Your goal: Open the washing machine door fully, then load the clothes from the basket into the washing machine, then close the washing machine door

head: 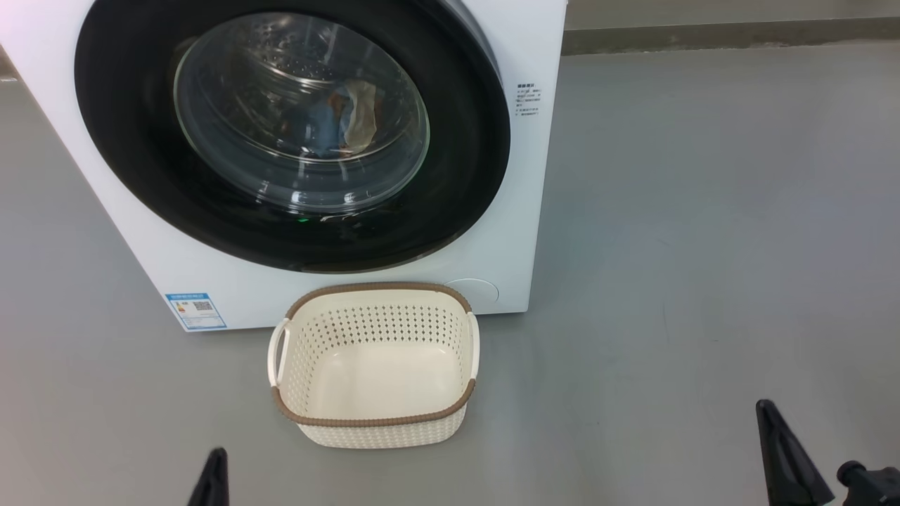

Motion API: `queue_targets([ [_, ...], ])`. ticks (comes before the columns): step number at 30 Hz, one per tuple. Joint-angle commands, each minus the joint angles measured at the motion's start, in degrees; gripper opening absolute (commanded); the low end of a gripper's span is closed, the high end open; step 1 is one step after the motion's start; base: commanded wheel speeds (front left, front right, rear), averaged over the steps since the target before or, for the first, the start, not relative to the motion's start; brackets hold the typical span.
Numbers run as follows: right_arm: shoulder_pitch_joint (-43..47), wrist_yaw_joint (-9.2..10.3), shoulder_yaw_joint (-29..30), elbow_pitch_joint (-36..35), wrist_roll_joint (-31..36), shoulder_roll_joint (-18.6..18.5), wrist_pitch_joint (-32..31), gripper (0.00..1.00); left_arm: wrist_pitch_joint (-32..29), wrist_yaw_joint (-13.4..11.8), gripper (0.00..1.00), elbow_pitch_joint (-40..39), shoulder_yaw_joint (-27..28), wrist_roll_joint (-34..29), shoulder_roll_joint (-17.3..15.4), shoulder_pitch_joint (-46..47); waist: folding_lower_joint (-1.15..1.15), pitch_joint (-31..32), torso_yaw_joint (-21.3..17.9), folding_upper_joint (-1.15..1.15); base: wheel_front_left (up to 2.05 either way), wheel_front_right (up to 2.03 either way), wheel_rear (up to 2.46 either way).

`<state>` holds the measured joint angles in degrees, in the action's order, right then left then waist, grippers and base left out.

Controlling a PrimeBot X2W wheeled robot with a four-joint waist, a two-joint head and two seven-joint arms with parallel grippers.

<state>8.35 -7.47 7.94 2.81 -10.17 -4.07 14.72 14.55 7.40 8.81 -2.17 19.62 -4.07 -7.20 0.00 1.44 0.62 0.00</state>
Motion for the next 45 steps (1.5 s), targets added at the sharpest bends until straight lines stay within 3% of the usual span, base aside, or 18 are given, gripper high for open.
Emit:
queue_targets([
  [1, -0.11, 0.0, -0.03, -0.23, -0.69, -0.11, -0.15, 0.0, -0.15, 0.0, 0.0, -0.24, 0.09, 0.63, -0.1, 0.23, 0.0, -0.01, -0.01, 0.0, 0.0, 0.0, 0.0],
  [6, -0.63, 0.0, -0.13, 0.16, -4.03, -0.09, -0.97, 0.0, -0.93, 0.0, 0.0, -0.08, 0.35, 3.62, -0.12, 0.69, 0.12, 0.03, -0.03, 0.0, 0.0, 0.0, 0.0],
  [13, -1.33, 0.0, -0.25, 0.75, -8.0, -0.07, -1.96, 0.0, -1.86, 0.0, 0.0, 0.25, 0.66, 7.19, -0.13, 1.34, 0.01, -0.14, -0.06, 0.0, 0.0, 0.0, 0.0],
  [45, -5.09, -0.01, -0.74, 3.74, -29.08, 0.16, -7.28, 0.0, -6.99, 0.03, 0.0, 1.7, 2.56, 26.0, -0.04, 4.78, 0.0, -0.57, -0.22, 0.0, 0.0, 0.0, 0.0],
])
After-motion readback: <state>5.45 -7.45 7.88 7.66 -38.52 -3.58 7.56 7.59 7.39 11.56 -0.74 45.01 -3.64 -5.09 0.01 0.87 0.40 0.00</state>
